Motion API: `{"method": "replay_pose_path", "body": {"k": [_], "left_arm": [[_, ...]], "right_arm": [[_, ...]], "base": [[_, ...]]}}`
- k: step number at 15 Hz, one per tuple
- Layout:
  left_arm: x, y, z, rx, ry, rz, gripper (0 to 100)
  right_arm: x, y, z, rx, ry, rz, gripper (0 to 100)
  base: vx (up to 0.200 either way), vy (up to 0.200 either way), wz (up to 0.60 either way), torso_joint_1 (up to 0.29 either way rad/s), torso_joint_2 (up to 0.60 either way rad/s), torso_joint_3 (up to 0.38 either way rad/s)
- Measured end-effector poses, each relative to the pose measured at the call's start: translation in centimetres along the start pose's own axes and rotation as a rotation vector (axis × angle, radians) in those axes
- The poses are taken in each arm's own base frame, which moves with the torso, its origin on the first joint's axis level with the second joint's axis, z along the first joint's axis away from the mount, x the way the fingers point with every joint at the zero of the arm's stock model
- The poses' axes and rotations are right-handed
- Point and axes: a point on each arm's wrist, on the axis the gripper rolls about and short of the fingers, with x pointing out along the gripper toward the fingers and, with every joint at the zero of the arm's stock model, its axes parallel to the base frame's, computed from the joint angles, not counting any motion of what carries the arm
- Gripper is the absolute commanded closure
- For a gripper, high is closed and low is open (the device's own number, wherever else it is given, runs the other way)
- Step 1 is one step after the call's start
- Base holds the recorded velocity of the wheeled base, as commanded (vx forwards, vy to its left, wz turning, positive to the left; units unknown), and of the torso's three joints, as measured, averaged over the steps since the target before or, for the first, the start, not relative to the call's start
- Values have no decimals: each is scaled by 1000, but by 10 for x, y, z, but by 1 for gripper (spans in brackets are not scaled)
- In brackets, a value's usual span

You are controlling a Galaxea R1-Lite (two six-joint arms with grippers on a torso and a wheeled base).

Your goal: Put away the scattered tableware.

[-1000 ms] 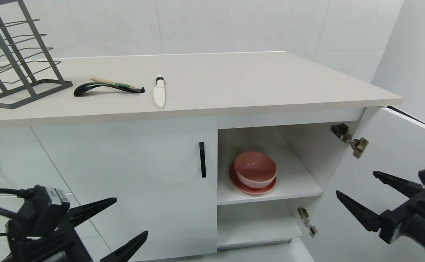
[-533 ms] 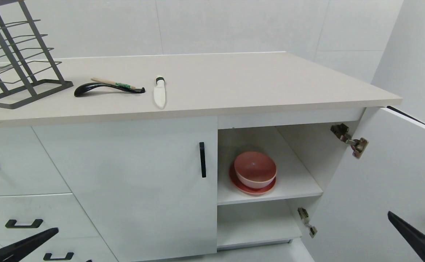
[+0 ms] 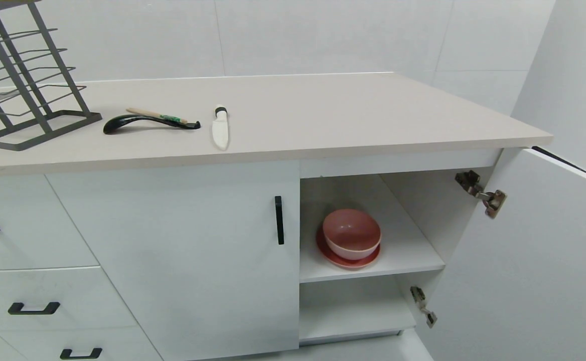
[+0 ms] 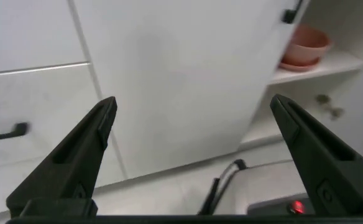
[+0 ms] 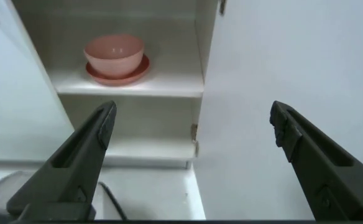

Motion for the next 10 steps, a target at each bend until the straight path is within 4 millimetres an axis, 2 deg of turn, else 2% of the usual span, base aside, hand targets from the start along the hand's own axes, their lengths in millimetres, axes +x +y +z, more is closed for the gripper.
{"method": "replay_pose_path", "body": {"k": [5, 10], "left_arm": [[-7, -2, -4, 22, -89, 129, 0], [-9, -2, -5, 19, -118, 159, 0]], "right_arm": [[-6, 0, -3, 62, -76, -61, 0], [-7, 0, -4, 63, -86, -65, 0]], "base": [[0, 0, 0, 0, 0, 0], [-200, 0, 0, 1, 2, 1]]}}
